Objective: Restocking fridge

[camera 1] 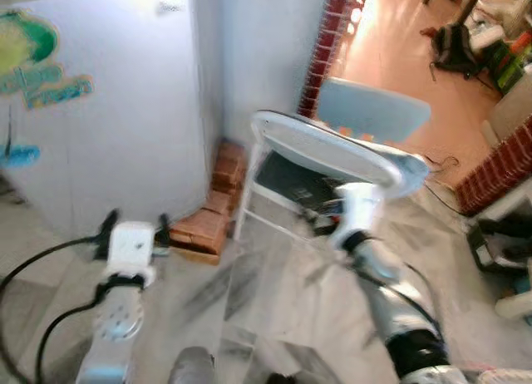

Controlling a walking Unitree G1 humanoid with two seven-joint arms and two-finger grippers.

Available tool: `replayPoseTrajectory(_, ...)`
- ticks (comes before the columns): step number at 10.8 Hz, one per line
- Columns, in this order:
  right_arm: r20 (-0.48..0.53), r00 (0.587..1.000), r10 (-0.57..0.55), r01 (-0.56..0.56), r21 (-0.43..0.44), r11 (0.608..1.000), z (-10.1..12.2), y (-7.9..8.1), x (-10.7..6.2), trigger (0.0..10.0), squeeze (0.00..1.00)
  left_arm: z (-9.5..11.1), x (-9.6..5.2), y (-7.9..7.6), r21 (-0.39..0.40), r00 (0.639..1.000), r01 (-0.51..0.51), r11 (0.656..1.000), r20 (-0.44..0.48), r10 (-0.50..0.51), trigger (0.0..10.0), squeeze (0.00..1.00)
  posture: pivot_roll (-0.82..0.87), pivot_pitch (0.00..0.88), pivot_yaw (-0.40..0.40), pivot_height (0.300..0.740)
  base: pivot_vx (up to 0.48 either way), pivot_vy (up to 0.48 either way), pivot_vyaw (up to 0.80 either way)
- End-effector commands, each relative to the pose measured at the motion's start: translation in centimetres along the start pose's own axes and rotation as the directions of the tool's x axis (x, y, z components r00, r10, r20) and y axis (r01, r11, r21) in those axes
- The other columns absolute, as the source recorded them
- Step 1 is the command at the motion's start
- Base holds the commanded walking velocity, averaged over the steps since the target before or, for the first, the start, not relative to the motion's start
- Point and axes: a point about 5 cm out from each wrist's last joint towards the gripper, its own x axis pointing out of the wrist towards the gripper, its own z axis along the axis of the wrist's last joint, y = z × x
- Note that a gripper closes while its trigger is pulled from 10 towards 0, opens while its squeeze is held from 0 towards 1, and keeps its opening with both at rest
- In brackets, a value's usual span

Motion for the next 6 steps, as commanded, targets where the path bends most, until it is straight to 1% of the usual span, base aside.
replayPoseTrajectory(1,0.01,0.999,-0.045,0.045,-0.002,0.999,-0.1,-0.5,-0.2,10.0,0.0,0.7,0.3,-0.1,-0.011,1.0,0.019,1.0,0.021,-0.018,10.0,0.0,0.19,0.055,-0.091,0.74,0.0,0.48,0.0)
replayPoseTrajectory(2,0.017,0.993,-0.118,0.117,0.005,0.993,-0.2,-1.4,-0.6,10.0,0.0,1.3,0.6,-0.4,-0.033,0.998,0.039,0.999,0.045,-0.038,10.0,0.0,0.19,0.051,-0.089,0.74,0.0,0.48,0.0)
replayPoseTrajectory(3,0.011,0.985,-0.173,0.173,0.018,0.985,-0.6,-2.1,-1.3,10.0,0.0,1.9,1.0,-0.8,-0.095,0.995,0.076,0.993,0.066,-0.07,10.0,0.13,0.18,0.048,-0.089,0.74,0.0,0.48,0.0)
replayPoseTrajectory(4,0.01,0.983,-0.183,0.183,0.018,0.983,-0.7,-2.2,-1.4,10.0,0.0,2.2,1.0,-1.0,-0.114,0.993,0.092,0.989,0.08,-0.084,10.0,0.43,0.18,0.048,-0.089,0.74,0.0,0.48,0.0)
replayPoseTrajectory(5,0.011,0.981,-0.196,0.196,0.021,0.98,-0.8,-2.3,-1.5,10.0,0.0,2.6,1.1,-1.4,-0.137,0.99,0.118,0.984,0.093,-0.106,10.0,0.54,0.18,0.042,-0.09,0.74,0.0,0.48,0.0)
replayPoseTrajectory(6,0.013,0.977,-0.212,0.211,0.026,0.977,-0.8,-2.3,-1.6,10.0,0.0,2.7,1.1,-1.7,-0.147,0.986,0.145,0.978,0.099,-0.131,10.0,0.54,0.18,0.042,-0.09,0.74,0.0,0.48,0.0)
